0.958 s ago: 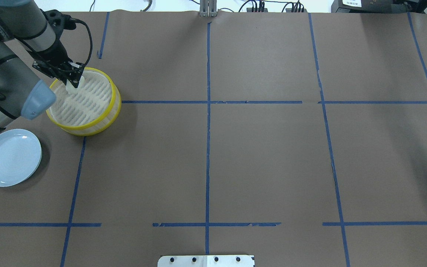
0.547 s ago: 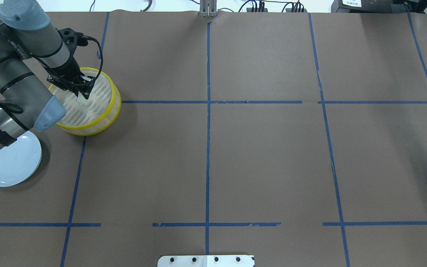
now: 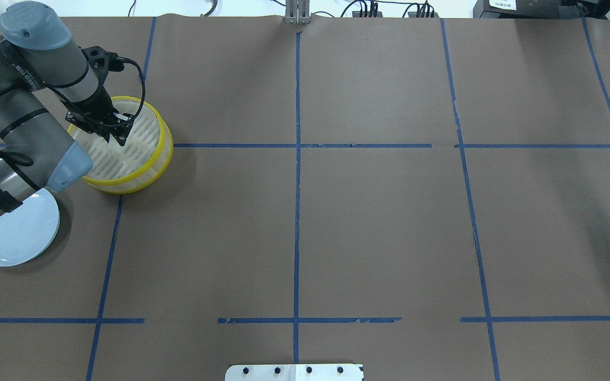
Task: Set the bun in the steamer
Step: 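Lower the bun into the steamer and open the left gripper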
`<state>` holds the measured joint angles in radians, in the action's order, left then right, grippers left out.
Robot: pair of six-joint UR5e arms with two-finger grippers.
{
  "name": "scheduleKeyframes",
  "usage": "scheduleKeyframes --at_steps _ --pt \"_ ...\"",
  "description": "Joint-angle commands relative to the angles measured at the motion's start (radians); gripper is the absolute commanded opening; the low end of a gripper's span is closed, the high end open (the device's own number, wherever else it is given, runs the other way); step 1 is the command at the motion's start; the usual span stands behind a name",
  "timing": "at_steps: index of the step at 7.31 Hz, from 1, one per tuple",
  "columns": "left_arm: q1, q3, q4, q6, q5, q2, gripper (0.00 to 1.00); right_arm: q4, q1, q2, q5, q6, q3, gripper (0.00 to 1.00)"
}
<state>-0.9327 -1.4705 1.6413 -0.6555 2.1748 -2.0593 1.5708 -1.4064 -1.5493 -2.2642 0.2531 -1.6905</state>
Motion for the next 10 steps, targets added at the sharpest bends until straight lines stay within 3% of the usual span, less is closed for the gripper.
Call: scheduleKeyframes --at_steps 1,2,6,8,10 --pt "0.000 -0.001 0.000 -0.001 -0.001 0.001 0.93 0.000 0.000 0.000 0.000 0.000 0.000 1.00" --pt "0.000 -0.001 0.000 -0.003 -0.001 0.001 1.00 0.000 0.000 0.000 0.000 0.000 0.000 1.00" --pt "-0.015 -0.042 0.000 0.002 -0.003 0.002 1.00 0.000 0.000 0.000 0.000 0.000 0.000 1.00" --pt "-0.110 -0.216 -0.018 0.005 0.002 0.055 1.00 0.000 0.000 0.000 0.000 0.000 0.000 1.00" --pt "-0.263 -0.254 -0.017 0.075 0.000 0.108 1.00 0.000 0.000 0.000 0.000 0.000 0.000 1.00"
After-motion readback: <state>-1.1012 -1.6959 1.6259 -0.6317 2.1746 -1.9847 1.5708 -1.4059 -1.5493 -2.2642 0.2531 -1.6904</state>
